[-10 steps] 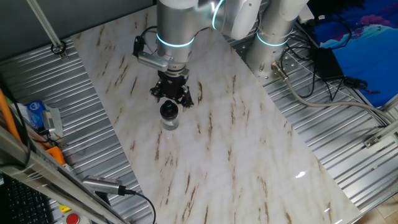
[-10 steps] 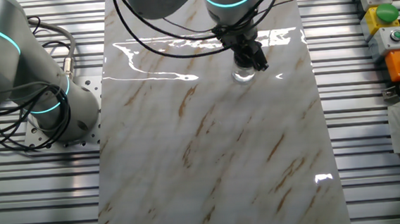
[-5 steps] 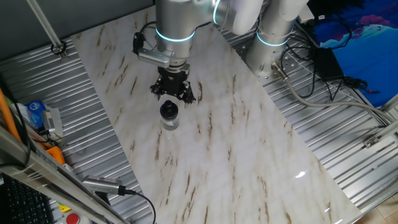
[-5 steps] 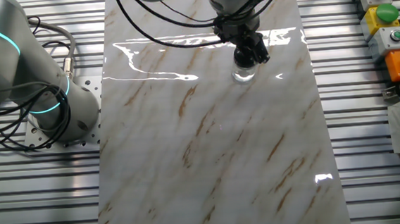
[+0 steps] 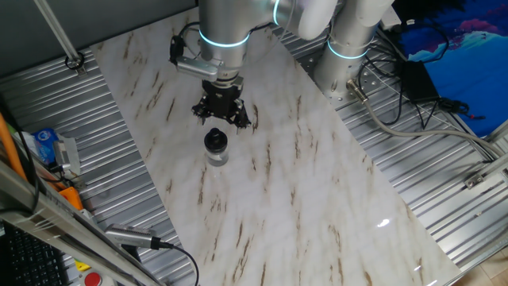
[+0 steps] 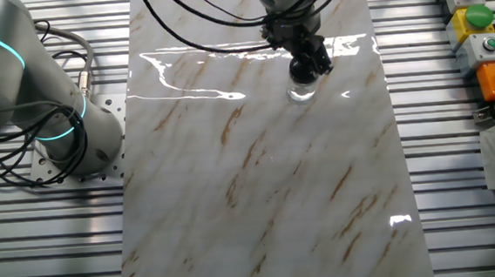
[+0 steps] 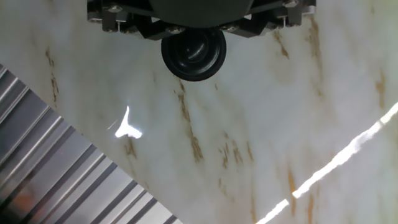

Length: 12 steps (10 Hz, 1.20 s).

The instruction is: Screw the lid onto the jar

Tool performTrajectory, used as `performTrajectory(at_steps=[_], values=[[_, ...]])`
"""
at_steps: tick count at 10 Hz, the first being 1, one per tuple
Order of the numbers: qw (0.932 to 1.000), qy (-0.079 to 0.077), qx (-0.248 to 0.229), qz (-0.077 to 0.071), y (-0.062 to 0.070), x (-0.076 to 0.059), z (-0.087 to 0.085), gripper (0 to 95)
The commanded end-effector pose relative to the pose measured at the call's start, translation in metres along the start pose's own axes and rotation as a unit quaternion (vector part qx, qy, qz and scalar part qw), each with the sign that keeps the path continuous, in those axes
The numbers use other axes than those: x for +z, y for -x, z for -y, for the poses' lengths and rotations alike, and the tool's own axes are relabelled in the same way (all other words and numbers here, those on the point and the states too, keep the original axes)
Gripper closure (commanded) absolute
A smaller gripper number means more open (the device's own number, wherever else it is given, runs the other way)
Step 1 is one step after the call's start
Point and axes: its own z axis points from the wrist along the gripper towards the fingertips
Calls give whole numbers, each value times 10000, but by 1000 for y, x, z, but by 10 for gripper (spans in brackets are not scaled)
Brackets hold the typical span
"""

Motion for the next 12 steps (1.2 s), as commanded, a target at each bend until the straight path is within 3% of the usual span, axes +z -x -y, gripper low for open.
performTrajectory(at_steps=[1, 2, 3, 4, 12], values=[[9998, 0, -101, -187, 3, -12, -2, 190], [9995, -52, -99, -281, 6, -19, -4, 380], [9994, -72, -118, -326, 9, -24, -5, 760], [9992, -95, -78, -386, 11, -29, -6, 950], [9992, -112, -25, -391, 9, -38, -8, 950]])
